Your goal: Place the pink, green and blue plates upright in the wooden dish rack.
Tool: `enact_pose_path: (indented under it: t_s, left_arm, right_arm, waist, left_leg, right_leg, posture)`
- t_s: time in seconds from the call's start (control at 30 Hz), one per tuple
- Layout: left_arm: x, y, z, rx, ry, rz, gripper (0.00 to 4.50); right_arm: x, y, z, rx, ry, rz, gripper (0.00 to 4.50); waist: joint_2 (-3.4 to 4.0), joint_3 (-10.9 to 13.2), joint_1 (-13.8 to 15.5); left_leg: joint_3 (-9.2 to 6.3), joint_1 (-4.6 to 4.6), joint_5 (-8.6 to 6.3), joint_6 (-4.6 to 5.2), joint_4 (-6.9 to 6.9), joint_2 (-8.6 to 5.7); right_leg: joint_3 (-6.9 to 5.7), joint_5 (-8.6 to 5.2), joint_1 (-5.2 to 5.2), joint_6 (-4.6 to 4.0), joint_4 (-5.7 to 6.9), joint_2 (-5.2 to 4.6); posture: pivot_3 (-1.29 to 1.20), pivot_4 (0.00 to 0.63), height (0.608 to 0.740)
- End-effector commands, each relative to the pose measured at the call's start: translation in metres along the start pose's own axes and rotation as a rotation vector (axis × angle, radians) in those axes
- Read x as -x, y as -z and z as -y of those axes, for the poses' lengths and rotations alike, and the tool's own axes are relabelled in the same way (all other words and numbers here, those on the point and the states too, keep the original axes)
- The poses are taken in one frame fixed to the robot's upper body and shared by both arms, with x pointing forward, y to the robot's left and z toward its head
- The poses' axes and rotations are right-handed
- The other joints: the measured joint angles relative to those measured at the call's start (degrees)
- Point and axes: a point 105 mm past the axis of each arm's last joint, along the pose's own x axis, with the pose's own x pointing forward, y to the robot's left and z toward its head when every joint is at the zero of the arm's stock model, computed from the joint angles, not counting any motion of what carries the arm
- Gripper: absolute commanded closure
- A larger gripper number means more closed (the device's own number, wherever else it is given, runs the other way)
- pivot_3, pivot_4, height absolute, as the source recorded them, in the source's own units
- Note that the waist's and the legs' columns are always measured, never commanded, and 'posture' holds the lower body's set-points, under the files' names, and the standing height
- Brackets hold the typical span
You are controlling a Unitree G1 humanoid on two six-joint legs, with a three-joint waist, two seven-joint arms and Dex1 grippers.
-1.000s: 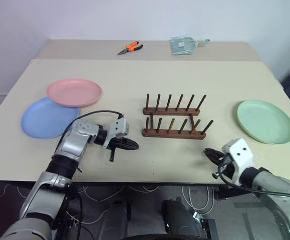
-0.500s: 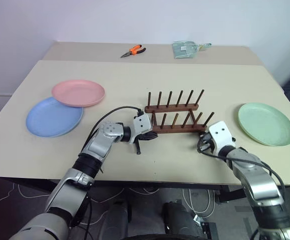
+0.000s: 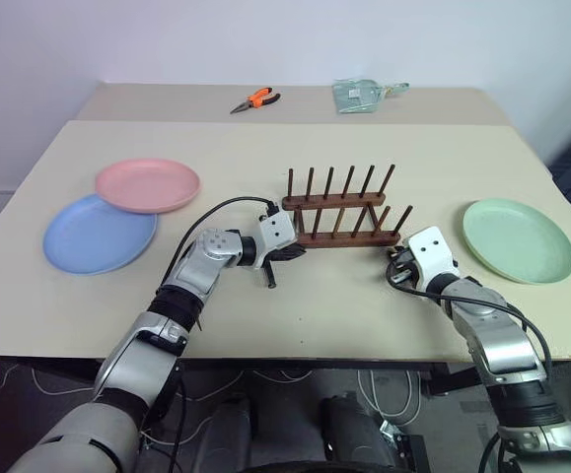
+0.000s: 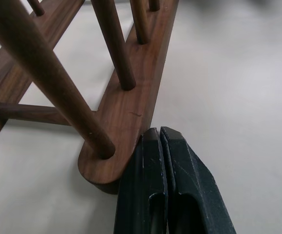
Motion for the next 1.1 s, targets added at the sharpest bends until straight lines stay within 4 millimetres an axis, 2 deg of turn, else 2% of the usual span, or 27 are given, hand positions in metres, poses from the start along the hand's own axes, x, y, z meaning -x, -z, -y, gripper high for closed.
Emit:
enact_pose_path:
  t_s: [0.03, 0.1, 0.13, 0.17, 0.2, 0.27, 0.3, 0.37, 0.43, 0.57, 0.63, 0.7, 0.77, 0.9, 1.1]
  left_arm:
    - [0.026, 0.027, 0.001, 0.104, 0.004, -0.064, 4.24]
    - [0.046, 0.017, -0.003, 0.147, -0.002, 0.01, 3.6]
    - [0.06, 0.007, -0.018, 0.181, -0.081, 0.075, 3.16]
    - [0.07, 0.0, -0.028, 0.204, -0.138, 0.118, 2.63]
    - [0.085, -0.01, -0.05, 0.252, -0.257, 0.178, 2.12]
    - [0.105, -0.02, -0.075, 0.312, -0.403, 0.246, 1.11]
    - [0.122, -0.024, -0.096, 0.349, -0.54, 0.284, 0.66]
    - [0.157, -0.032, -0.126, 0.407, -0.778, 0.352, 0.66]
    - [0.182, -0.03, -0.141, 0.49, -0.936, 0.403, 0.66]
    - [0.229, -0.009, -0.155, 0.756, -1.185, 0.508, 0.66]
    - [0.242, 0.004, -0.154, 0.896, -1.232, 0.558, 0.66]
    - [0.25, 0.025, -0.148, 1.017, -1.279, 0.523, 0.66]
    - [0.262, 0.04, -0.139, 1.131, -1.327, 0.591, 0.66]
    - [0.269, 0.049, -0.128, 1.216, -1.349, 0.661, 0.66]
    - [0.262, 0.066, -0.121, 1.333, -1.339, 0.638, 0.66]
  right_arm:
    - [0.017, -0.027, -0.007, 0.027, -0.061, 0.101, 1.69]
    - [0.03, -0.038, -0.019, 0.045, -0.125, 0.142, 0.62]
    - [0.036, -0.042, -0.024, 0.061, -0.149, 0.154, 0.12]
    - [0.041, -0.043, -0.027, 0.071, -0.161, 0.158, 0.0]
    - [0.044, -0.044, -0.029, 0.084, -0.173, 0.157, 0.0]
    - [0.048, -0.044, -0.033, 0.097, -0.185, 0.153, 0.0]
    - [0.049, -0.044, -0.034, 0.098, -0.191, 0.153, 0.0]
    - [0.048, -0.045, -0.038, 0.095, -0.201, 0.158, 0.0]
    - [0.046, -0.045, -0.04, 0.093, -0.207, 0.162, 0.0]
    - [0.042, -0.045, -0.042, 0.094, -0.216, 0.161, 0.0]
    - [0.041, -0.045, -0.043, 0.096, -0.222, 0.159, 0.0]
    - [0.041, -0.044, -0.043, 0.098, -0.229, 0.157, 0.0]
    - [0.039, -0.041, -0.043, 0.104, -0.235, 0.144, 0.0]
    - [0.037, -0.036, -0.044, 0.117, -0.244, 0.129, 0.0]
    - [0.034, -0.036, -0.044, 0.129, -0.242, 0.129, 0.0]
  waist:
    - [0.0, 0.0, -0.52]
    - [0.02, 0.01, -1.4]
    - [0.04, 0.02, -1.51]
    - [0.04, 0.06, -1.44]
    - [0.02, 0.1, -1.26]
    - [-0.11, 0.18, -0.95]
    - [-0.13, 0.2, -0.59]
    - [-0.3, 0.3, 0.07]
    - [-0.32, 0.31, 0.3]
    - [-0.33, 0.31, 0.29]
    - [-0.37, 0.33, 0.27]
    - [-0.4, 0.35, 0.28]
    - [-0.4, 0.35, 0.28]
    - [-0.49, 0.39, 0.44]
    - [-0.64, 0.46, 0.44]
  left_leg:
    - [0.01, 0.01, 0.0, 0.0, -0.01, 0.02]
    - [0.0, 0.0, 0.0, 0.0, -0.1, 0.06]
    - [0.01, -0.01, 0.0, 0.0, -0.17, 0.09]
    - [0.01, -0.01, 0.0, 0.0, -0.18, 0.13]
    - [0.0, -0.05, 0.0, 0.0, -0.17, 0.16]
    - [-0.03, -0.11, 0.0, 0.0, -0.07, 0.17]
    - [-0.03, -0.13, 0.0, 0.0, -0.04, 0.17]
    - [-0.01, -0.13, 0.0, 0.0, -0.01, 0.16]
    - [-0.01, -0.13, 0.0, -0.01, -0.02, 0.15]
    - [0.02, -0.13, -0.01, -0.02, -0.12, 0.1]
    - [0.01, -0.13, -0.01, -0.02, -0.13, 0.1]
    - [-0.01, -0.13, -0.01, -0.02, -0.11, 0.1]
    - [0.0, -0.13, -0.01, -0.02, -0.11, 0.09]
    - [0.0, -0.12, -0.01, -0.04, -0.1, 0.09]
    - [-0.02, -0.12, 0.01, -0.08, -0.08, 0.05]
  right_leg:
    - [0.01, 0.0, -0.04, 0.0, 0.04, 0.02]
    - [0.02, -0.01, -0.14, 0.0, 0.13, 0.06]
    - [0.03, 0.0, -0.21, 0.01, 0.18, 0.08]
    - [0.03, 0.0, -0.23, 0.02, 0.2, 0.12]
    - [0.01, 0.0, -0.29, 0.02, 0.23, 0.13]
    - [-0.04, 0.0, -0.31, 0.03, 0.26, 0.13]
    - [-0.04, 0.0, -0.3, 0.03, 0.25, 0.12]
    - [-0.04, -0.01, -0.26, 0.03, 0.19, 0.09]
    - [-0.04, 0.08, -0.24, 0.19, 0.11, 0.09]
    - [-0.04, 0.09, -0.23, 0.31, 0.04, 0.04]
    - [-0.05, 0.09, -0.25, 0.32, 0.07, 0.04]
    - [-0.07, 0.09, -0.26, 0.32, 0.12, 0.05]
    - [-0.07, 0.09, -0.25, 0.32, 0.11, 0.05]
    - [-0.07, 0.1, -0.24, 0.31, 0.11, 0.03]
    - [-0.1, 0.1, -0.19, 0.27, 0.06, 0.0]
  posture:
    - [0.0, 0.15, 0.732]
    - [0.0, 0.15, 0.732]
    - [0.0, 0.15, 0.732]
    - [0.0, 0.15, 0.732]
    - [0.0, 0.15, 0.732]
    - [0.0, 0.15, 0.732]
    - [0.0, 0.15, 0.732]
    - [0.0, 0.15, 0.732]
    - [0.0, 0.15, 0.732]
    - [0.0, 0.15, 0.732]
    - [0.0, 0.15, 0.732]
    - [0.0, 0.15, 0.732]
    - [0.0, 0.15, 0.732]
    - [0.0, 0.15, 0.732]
    - [0.0, 0.15, 0.732]
